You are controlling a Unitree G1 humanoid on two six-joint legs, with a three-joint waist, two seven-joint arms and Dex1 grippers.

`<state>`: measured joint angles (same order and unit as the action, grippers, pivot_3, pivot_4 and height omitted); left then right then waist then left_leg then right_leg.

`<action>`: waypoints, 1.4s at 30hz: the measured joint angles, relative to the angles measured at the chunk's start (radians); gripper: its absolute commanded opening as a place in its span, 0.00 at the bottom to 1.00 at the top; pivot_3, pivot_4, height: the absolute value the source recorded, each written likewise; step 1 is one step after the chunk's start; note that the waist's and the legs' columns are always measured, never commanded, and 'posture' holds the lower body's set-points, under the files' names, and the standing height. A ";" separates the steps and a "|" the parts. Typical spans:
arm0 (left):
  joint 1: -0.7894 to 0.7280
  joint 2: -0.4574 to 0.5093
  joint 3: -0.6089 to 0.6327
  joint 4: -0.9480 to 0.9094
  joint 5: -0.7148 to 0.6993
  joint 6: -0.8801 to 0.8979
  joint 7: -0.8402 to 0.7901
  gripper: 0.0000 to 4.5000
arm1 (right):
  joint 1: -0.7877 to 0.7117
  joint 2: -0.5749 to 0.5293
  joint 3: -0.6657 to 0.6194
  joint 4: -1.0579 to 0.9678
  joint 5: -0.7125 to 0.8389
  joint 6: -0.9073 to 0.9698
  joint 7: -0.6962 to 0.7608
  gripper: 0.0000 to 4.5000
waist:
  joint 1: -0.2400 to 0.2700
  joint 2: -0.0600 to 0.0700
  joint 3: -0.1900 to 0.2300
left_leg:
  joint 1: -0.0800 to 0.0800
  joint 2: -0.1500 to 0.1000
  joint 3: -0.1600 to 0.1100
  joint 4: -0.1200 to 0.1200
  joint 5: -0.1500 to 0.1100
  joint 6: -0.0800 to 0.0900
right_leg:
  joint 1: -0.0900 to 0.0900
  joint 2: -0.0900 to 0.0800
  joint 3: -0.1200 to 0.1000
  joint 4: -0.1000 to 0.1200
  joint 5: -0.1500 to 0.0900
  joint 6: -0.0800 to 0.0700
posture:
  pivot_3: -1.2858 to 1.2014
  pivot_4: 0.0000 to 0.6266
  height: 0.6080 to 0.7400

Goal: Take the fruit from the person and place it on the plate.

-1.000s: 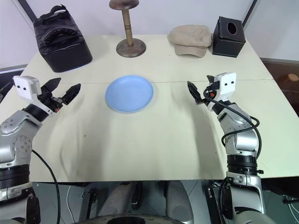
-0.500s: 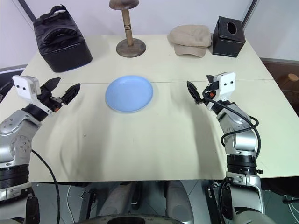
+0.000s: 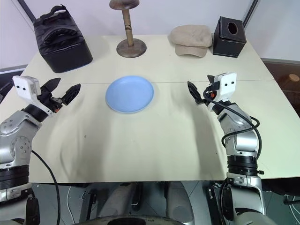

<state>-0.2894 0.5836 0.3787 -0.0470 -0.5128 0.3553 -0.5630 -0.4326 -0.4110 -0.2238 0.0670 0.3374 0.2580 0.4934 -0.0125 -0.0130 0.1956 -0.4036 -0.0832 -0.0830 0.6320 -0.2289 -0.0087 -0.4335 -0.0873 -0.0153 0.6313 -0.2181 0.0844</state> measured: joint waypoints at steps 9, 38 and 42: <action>0.001 0.000 0.000 0.000 0.000 0.000 0.000 1.00 | 0.000 0.000 0.000 0.009 0.000 0.000 0.001 0.99 | 0.000 0.000 0.000 | 0.000 0.000 0.000 0.000 0.000 0.000 | 0.000 0.000 0.000 0.000 0.000 0.000 | 0.52 0.24 1.00; 0.053 0.015 0.035 -0.053 -0.014 0.011 -0.002 1.00 | -0.025 -0.161 0.097 -0.338 0.380 0.457 0.260 0.99 | 0.002 -0.001 -0.001 | 0.000 0.002 0.000 0.001 -0.001 0.001 | 0.001 -0.001 0.000 -0.002 0.000 0.000 | 0.52 0.24 1.00; -0.005 0.025 0.029 -0.053 -0.019 0.010 -0.005 1.00 | -0.037 -0.157 0.102 -0.325 0.364 0.450 0.254 0.99 | 0.005 -0.002 -0.001 | -0.001 0.002 0.000 0.001 -0.001 0.001 | 0.001 0.000 0.000 -0.002 0.000 0.000 | 0.52 0.24 1.00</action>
<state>-0.2947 0.6084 0.4079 -0.0995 -0.5320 0.3657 -0.5680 -0.4691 -0.5678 -0.1217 -0.2582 0.7010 0.7082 0.7473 -0.0080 -0.0147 0.1946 -0.4043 -0.0809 -0.0825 0.6328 -0.2296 -0.0077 -0.4329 -0.0877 -0.0155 0.6295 -0.2179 0.0840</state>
